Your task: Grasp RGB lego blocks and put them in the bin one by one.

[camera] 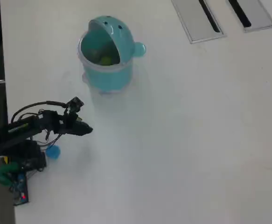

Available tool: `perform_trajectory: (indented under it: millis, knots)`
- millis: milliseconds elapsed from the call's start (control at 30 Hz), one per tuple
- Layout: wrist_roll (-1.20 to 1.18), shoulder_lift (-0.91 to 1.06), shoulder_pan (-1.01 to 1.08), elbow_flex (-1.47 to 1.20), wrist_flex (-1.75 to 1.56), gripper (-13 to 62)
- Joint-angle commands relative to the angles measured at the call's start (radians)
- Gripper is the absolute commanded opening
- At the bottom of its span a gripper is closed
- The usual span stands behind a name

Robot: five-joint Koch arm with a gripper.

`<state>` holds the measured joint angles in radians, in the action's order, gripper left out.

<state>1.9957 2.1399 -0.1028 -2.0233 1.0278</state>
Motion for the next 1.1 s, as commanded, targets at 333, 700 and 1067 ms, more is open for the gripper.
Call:
perform_trajectory:
  millis: [333,700,1067]
  knots:
    - [0.086,0.072,0.16,-0.084,0.13,33.1]
    - [0.092,0.075,0.305,-0.225,0.133,33.1]
    - [0.156,0.087,0.41,-0.279,0.299,33.1]
